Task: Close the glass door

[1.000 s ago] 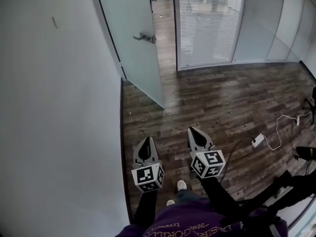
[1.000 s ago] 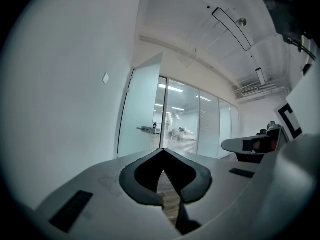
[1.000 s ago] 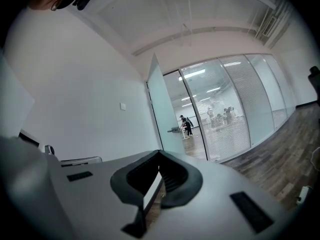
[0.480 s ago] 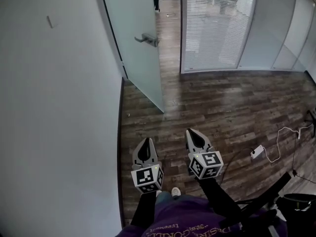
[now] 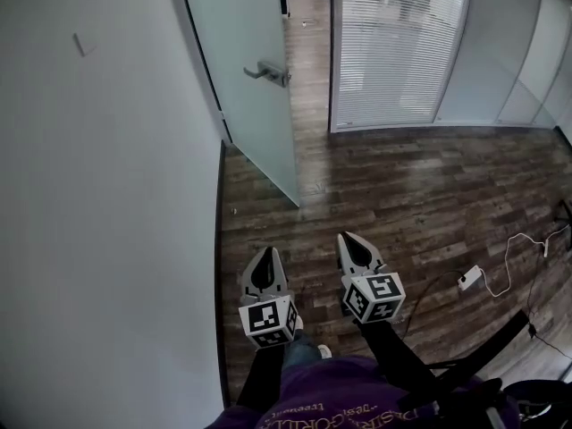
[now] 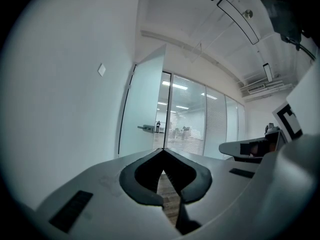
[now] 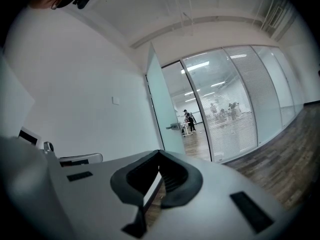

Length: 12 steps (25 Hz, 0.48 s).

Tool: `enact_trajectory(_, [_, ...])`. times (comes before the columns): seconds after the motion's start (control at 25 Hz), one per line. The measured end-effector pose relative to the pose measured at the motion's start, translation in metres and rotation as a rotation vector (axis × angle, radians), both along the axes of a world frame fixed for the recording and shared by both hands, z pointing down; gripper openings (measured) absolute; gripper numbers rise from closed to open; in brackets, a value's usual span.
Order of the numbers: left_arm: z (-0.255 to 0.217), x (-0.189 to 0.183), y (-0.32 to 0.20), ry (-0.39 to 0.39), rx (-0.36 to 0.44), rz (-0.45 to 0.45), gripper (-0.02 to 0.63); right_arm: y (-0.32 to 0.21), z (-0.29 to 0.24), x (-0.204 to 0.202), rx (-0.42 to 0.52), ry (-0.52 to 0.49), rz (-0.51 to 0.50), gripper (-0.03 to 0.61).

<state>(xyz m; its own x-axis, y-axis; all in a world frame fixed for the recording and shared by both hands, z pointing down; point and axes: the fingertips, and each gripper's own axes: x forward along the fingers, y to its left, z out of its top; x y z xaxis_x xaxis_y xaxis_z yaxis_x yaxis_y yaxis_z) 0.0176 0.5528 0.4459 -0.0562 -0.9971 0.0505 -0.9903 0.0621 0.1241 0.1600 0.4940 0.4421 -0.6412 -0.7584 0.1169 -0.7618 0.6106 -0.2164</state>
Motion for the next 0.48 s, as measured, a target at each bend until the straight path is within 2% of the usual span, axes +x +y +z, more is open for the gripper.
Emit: enact_trajectory(0.48, [-0.014,-0.062,-0.086,0.002,0.023,0.051,0.0,-0.081,-0.013,-0.061,0.016,-0.014,0.051,-0.003])
